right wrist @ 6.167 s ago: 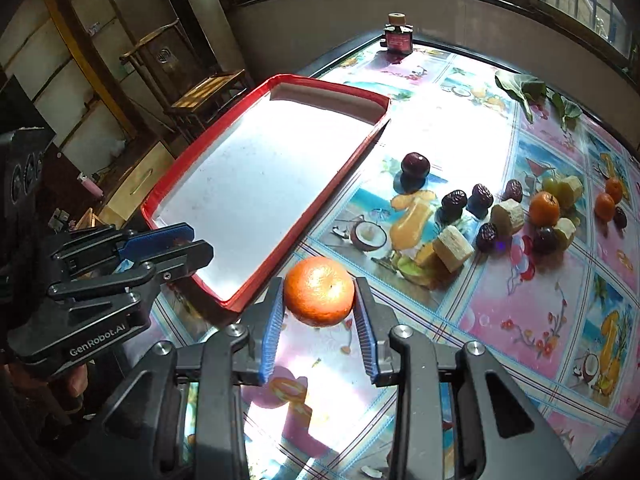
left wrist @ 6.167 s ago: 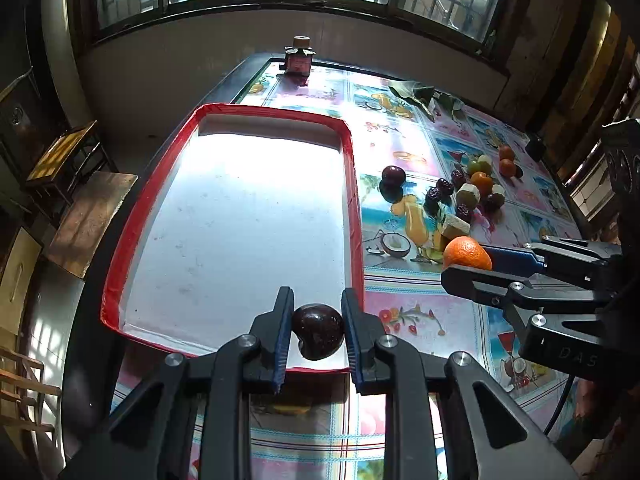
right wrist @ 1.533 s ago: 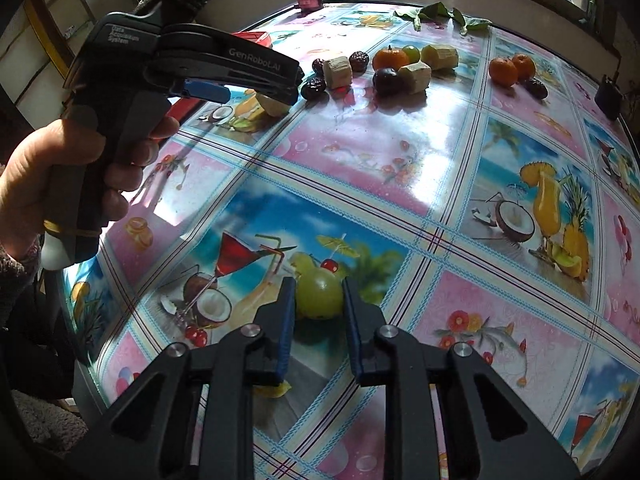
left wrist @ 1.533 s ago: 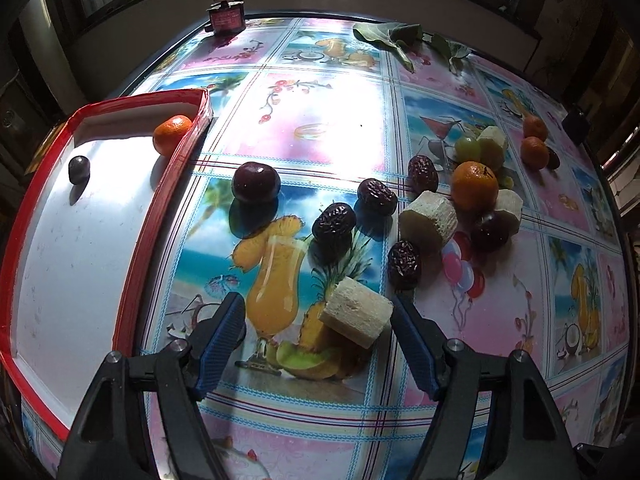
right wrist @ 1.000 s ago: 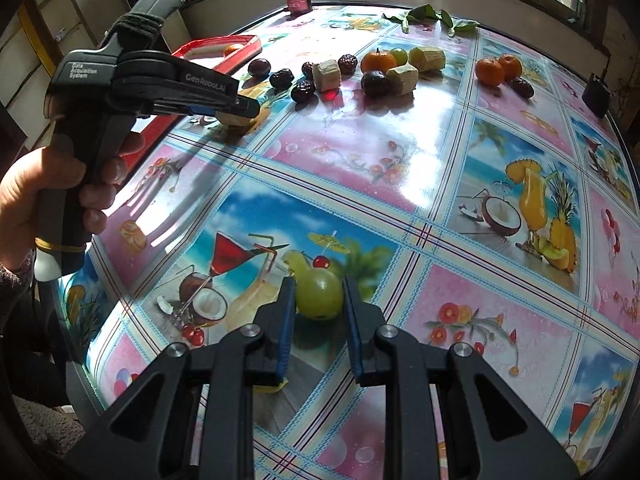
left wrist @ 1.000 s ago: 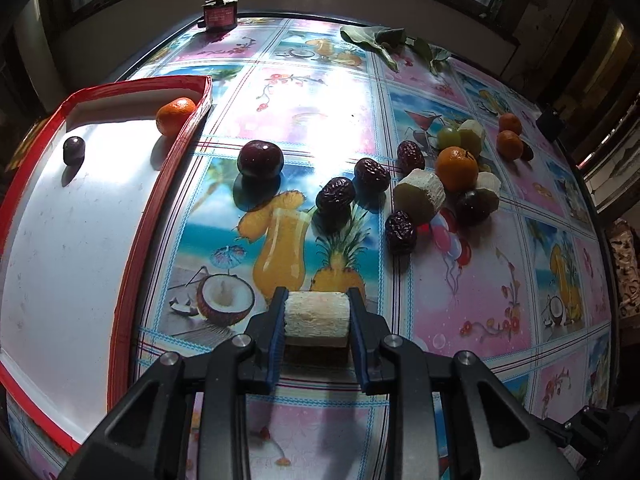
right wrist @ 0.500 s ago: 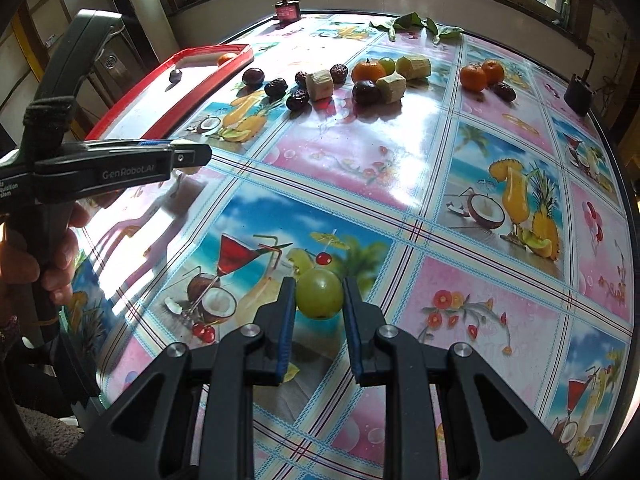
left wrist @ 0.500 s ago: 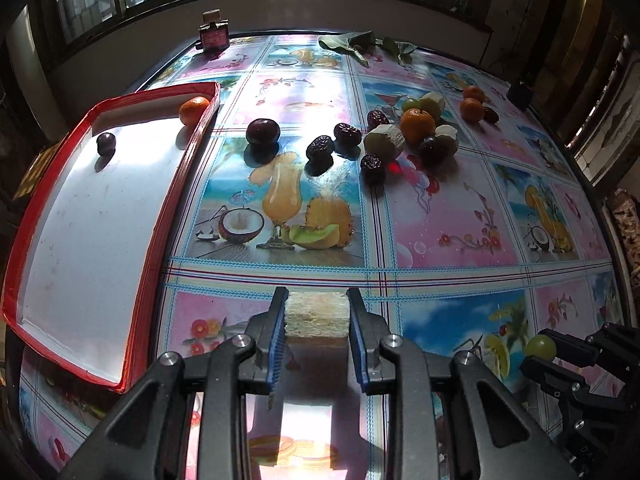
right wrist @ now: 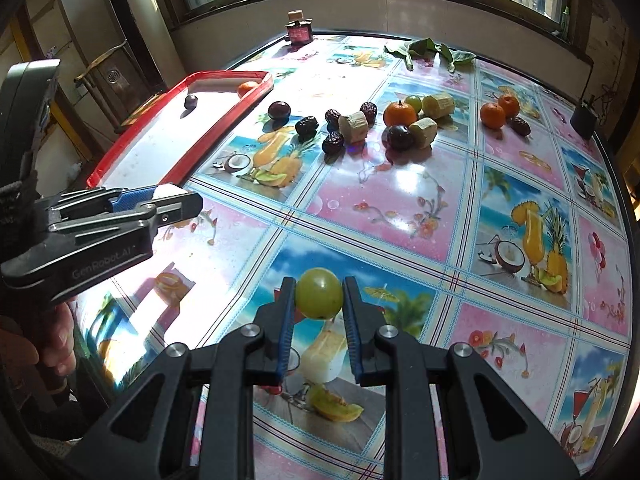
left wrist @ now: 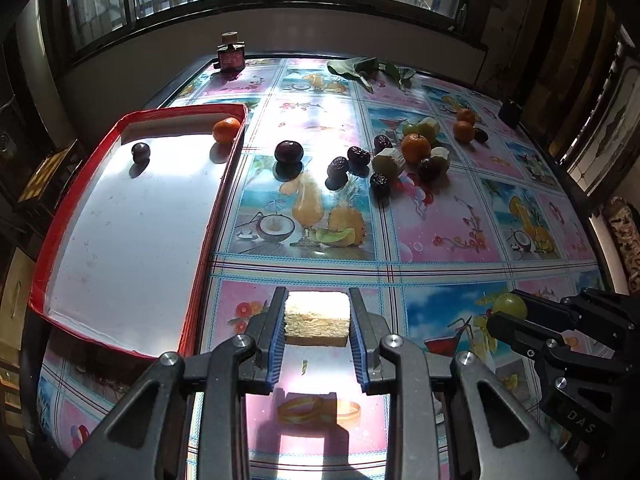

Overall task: Organize fruits
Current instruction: 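Carry the cube and green fruit into the red tray and open both tools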

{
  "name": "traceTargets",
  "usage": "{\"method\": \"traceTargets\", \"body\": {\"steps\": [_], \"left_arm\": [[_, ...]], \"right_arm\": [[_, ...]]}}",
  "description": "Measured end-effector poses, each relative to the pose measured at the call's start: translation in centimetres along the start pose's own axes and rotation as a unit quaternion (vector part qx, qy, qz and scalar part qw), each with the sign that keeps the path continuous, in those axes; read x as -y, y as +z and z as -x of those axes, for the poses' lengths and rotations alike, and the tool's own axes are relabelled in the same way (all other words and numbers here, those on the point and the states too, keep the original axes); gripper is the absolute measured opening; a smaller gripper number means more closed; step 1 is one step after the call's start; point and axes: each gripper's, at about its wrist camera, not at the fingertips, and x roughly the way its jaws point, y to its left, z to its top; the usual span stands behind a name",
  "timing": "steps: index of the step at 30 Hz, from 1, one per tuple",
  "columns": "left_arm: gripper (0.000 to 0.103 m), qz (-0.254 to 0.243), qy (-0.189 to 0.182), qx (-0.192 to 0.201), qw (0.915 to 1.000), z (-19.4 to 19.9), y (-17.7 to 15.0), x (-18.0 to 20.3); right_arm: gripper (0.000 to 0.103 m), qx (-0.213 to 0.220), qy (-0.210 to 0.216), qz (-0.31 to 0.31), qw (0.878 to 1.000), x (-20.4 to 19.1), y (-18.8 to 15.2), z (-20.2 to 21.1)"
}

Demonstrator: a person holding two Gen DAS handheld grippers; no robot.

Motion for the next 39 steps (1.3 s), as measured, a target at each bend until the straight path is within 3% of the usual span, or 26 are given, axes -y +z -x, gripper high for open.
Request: {"method": "traceTargets", "body": {"steps": [11, 20, 30, 39], "left_arm": [[0.028, 0.022, 0.024, 0.023, 0.9992, 2.3, 1.8, -4.5], [0.028, 0.051, 0.065, 0.033, 0.9960, 2.5, 3.8, -10.0], [0.028, 0.082, 0.103, 0.021, 0.9911, 0.3, 5.8, -15.5], [0.028, 0.101, 0.112, 0.002, 0.9886, -3.6, 7.5, -18.7]], "right_arm": [[0.025, 0.018, 0.027, 0.034, 0.999, -5.5, 5.1, -0.8], [0.025, 0.041, 0.034, 0.059, 0.997, -9.7, 10.5, -2.6], [0.025, 0.043, 0.021, 0.076, 0.996, -13.0, 15.0, -6.2], [0.025, 0.017, 0.052, 0.045, 0.997, -13.9, 18.6, -11.7]]}}
